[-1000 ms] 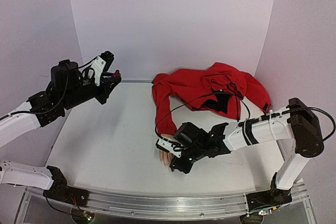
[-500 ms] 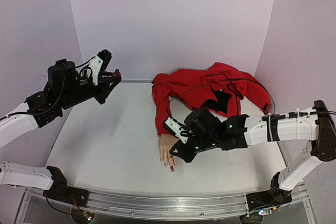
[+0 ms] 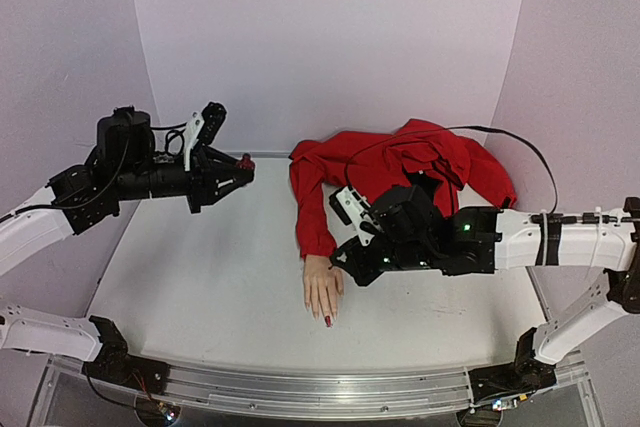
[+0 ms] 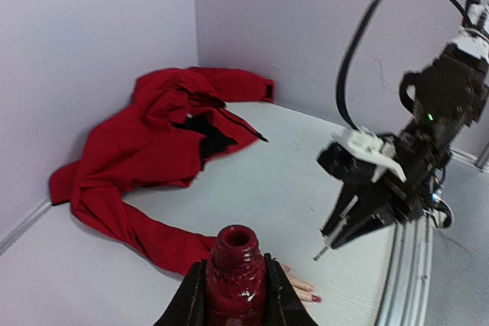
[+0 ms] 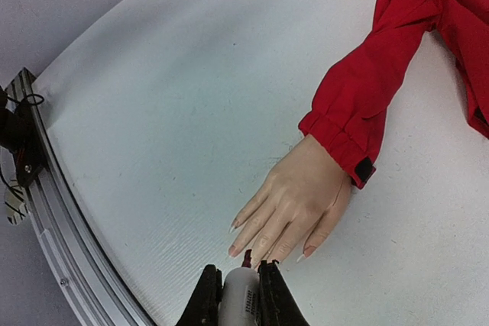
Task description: Paint the nails
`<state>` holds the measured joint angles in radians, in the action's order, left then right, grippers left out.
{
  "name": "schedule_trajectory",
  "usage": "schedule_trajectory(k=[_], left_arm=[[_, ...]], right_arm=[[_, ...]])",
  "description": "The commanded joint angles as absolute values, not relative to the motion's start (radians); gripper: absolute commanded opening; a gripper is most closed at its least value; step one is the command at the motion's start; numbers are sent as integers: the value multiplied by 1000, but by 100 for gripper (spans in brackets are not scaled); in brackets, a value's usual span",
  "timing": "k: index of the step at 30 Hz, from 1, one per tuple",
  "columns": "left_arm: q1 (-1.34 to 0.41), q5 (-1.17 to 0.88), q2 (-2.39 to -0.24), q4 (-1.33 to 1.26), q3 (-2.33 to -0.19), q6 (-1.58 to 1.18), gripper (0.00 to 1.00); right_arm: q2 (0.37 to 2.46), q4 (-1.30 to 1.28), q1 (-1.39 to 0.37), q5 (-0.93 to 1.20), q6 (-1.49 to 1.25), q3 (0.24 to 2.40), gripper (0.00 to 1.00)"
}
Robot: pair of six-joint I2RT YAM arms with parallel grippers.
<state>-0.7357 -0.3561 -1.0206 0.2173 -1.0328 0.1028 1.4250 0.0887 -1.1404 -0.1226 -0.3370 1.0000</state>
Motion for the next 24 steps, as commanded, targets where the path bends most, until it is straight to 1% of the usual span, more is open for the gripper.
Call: schedule_trajectory(k=[1, 11, 13, 18, 24], left_arm=[[-746, -557, -1009, 273, -1044, 147, 0], [-805, -539, -1000, 265, -934, 277, 0], [-810, -554, -1011, 265, -911, 291, 0], [-835, -523, -999, 293, -888, 352, 0], [-851, -519, -964, 293, -842, 420, 0]], right_arm=[[1358, 89, -1146, -156, -376, 1061, 0], [1350, 91, -1146, -82, -398, 1162, 0], [1358, 91, -1146, -35, -379, 1198, 0], [1423, 89, -1147, 182, -325, 1317, 0], [1458, 88, -1146, 254, -312, 1411, 0]])
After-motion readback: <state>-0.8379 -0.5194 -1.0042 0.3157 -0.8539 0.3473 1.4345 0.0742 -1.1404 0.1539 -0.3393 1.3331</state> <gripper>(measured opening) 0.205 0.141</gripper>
